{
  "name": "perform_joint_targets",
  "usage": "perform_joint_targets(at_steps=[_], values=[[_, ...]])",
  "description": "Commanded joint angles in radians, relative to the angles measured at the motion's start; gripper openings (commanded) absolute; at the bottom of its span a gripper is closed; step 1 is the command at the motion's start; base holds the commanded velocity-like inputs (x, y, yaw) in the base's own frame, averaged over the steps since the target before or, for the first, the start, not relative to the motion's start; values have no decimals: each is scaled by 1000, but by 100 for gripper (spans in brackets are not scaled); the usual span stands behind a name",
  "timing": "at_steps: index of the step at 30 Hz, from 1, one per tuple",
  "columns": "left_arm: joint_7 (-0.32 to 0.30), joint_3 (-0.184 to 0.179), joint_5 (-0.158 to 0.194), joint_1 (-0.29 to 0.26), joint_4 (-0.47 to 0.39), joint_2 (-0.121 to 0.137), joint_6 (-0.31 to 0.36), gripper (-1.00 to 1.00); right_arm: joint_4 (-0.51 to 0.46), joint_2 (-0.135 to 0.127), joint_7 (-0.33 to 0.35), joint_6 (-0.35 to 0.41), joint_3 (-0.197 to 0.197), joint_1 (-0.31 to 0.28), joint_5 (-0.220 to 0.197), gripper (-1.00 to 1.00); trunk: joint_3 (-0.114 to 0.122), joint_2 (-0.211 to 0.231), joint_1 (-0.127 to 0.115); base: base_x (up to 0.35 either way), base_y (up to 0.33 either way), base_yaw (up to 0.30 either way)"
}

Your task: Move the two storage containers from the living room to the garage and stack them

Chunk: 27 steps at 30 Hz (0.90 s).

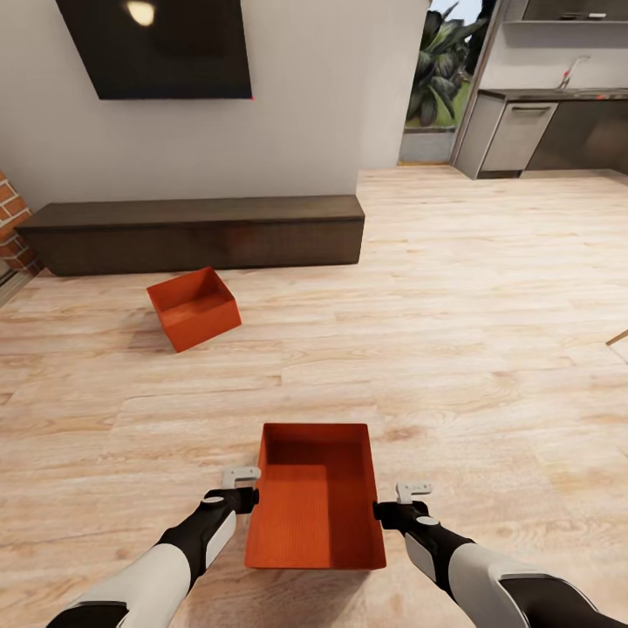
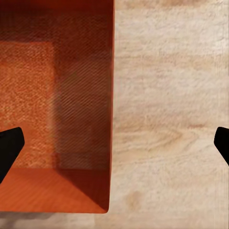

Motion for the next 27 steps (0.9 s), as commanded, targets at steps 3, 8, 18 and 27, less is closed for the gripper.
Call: perform_joint_targets(at_steps=[3,8,18,27], values=[[3,3,1,0,2,-1,2,100,2,3,-4,-3,-1,-1,1,100,-10,-22,12,0,0,0],[3,7,3,-1,9,8,-4,100,2,14,-4,-3,-2,-1,2,100,-26,-57,31,0,0,0],[-1,11,41,0,86,28,-6,100,2,19,-4,-3,-4,-1,1,100,-57,-127,69,0,0,0],[0,11,41,-1,100,29,-9,100,4,19,-4,-3,-5,-1,-1,100,-85,-190,104,0,0,0]])
